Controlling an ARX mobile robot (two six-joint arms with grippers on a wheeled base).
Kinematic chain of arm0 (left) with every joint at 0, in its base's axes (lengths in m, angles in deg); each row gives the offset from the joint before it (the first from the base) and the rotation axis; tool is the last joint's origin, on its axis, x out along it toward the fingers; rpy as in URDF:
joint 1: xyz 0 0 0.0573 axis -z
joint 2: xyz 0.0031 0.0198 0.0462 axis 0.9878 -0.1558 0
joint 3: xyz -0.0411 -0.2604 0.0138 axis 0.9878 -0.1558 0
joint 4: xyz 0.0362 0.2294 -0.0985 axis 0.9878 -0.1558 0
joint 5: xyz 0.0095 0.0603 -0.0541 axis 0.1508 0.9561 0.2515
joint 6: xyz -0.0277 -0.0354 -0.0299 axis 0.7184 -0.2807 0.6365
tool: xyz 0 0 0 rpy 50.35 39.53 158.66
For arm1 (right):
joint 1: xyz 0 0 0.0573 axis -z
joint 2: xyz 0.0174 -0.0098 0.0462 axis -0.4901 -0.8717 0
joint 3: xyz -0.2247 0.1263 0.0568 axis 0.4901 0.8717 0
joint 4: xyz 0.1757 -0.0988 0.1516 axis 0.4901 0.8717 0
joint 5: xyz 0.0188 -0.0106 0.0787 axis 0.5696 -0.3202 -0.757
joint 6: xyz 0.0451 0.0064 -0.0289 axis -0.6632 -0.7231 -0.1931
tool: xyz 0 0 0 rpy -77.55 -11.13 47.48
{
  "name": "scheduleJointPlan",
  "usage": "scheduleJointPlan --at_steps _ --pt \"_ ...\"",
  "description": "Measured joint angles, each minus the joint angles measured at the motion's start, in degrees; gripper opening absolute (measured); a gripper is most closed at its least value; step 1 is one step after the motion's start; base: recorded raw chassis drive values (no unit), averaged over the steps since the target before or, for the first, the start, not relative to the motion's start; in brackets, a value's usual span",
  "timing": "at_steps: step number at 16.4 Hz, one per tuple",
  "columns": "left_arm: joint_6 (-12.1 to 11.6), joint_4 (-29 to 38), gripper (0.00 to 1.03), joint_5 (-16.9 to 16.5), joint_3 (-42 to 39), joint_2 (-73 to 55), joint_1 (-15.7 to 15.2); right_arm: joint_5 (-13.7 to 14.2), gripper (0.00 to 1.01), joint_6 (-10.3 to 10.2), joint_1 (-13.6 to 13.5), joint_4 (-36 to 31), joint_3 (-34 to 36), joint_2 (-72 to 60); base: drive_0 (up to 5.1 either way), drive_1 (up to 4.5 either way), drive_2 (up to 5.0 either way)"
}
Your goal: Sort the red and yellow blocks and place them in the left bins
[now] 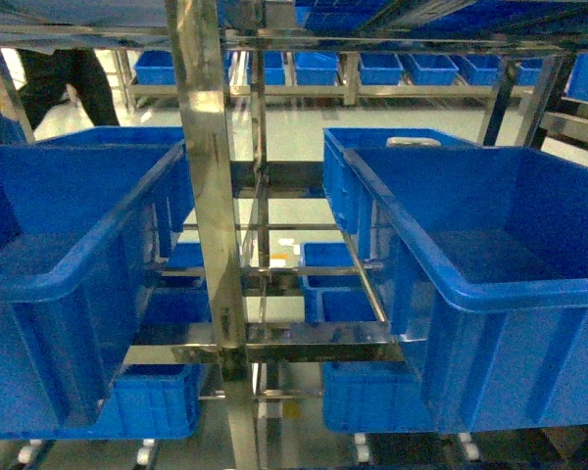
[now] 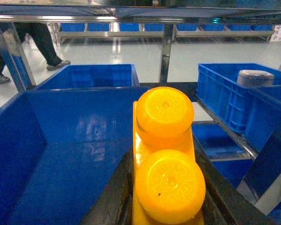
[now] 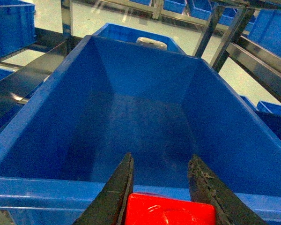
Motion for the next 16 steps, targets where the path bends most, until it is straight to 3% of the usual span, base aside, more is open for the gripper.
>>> scheduleJointPlan --at_steps 6,7,13,16 --pt "0.0 0.0 0.27 0.0 0.0 0.0 0.0 -1.8 0.28 1.1 1.8 0.9 -3.2 -5.2 0.0 0.00 0.0" --pt "0.0 0.0 0.27 0.0 0.0 0.0 0.0 -2.2 0.28 1.7 1.9 1.6 -8.9 -9.5 0.0 0.00 0.0" --pt "0.0 0.0 0.27 0.0 0.0 0.0 0.0 -1.1 0.28 1.7 4.3 5.8 -24.0 -22.7 0.0 0.00 0.0" --pt "0.0 0.0 0.27 0.0 0.0 0.0 0.0 0.5 0.28 1.5 4.9 13.0 -36.9 -31.8 0.0 0.00 0.0"
